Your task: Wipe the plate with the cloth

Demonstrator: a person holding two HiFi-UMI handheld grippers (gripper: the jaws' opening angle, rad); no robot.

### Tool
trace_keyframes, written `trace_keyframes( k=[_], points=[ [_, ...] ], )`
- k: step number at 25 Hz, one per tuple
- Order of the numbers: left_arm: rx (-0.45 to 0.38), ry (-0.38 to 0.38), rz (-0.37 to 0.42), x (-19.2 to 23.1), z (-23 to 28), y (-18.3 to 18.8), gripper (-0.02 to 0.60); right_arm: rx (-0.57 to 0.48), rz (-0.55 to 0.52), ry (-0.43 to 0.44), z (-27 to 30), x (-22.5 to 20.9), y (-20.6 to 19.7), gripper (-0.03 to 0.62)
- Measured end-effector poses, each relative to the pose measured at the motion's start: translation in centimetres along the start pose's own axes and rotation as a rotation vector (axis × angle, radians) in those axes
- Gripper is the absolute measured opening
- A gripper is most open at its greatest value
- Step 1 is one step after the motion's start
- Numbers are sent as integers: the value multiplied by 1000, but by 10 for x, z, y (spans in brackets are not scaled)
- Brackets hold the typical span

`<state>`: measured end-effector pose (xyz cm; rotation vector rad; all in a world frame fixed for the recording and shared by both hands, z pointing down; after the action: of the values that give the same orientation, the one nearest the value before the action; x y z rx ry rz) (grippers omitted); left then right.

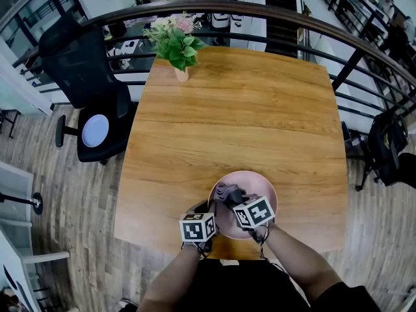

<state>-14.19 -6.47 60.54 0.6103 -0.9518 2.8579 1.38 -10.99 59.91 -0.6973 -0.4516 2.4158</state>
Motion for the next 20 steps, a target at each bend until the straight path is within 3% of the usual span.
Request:
trace_keyframes(
  k=[20],
  points=[
    [-6,4,2,0,0,0,48,-8,56,-198,-35,-70,2,54]
  ],
)
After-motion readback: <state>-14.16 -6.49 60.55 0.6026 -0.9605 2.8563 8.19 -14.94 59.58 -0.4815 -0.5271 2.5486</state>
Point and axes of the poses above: the fingertips, and each gripper's own axes: z forward along the fingers, x to its left, y out of its top, the point moved 9 cm from there along -z, backward along the fingers, and after that the axes turned 2 degrees about y, right-handed, at the moved point
